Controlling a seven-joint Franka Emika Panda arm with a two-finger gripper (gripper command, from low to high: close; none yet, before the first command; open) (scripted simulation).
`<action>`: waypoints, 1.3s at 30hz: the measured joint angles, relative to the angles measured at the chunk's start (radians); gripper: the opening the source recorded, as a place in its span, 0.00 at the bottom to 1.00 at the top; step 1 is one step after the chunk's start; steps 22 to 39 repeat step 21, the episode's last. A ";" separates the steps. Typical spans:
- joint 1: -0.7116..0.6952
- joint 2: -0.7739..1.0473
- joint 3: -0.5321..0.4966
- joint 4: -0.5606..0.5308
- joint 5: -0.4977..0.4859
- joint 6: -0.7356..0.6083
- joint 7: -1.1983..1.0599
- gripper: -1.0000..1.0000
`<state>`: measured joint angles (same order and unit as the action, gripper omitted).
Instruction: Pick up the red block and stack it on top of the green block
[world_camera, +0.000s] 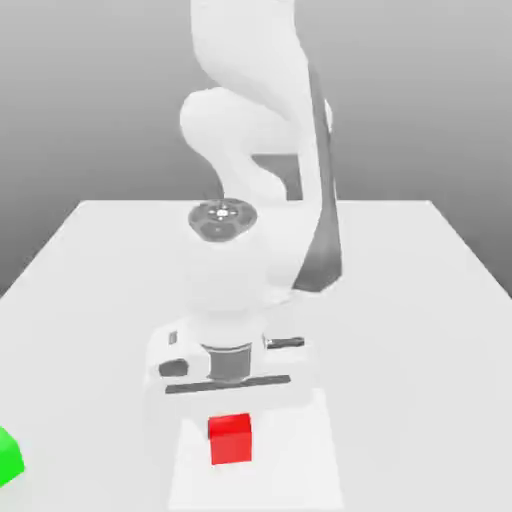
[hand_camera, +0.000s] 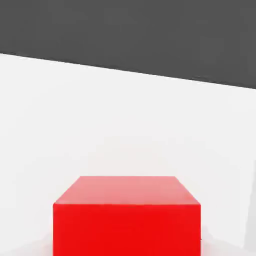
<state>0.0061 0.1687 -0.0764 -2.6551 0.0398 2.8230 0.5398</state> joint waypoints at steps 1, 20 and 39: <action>0.001 -0.036 -0.003 -0.005 -0.009 -0.030 0.007 0.00; -0.301 0.255 -0.246 0.425 0.228 -0.204 0.325 1.00; -0.301 0.255 -0.246 0.425 0.228 -0.204 0.325 1.00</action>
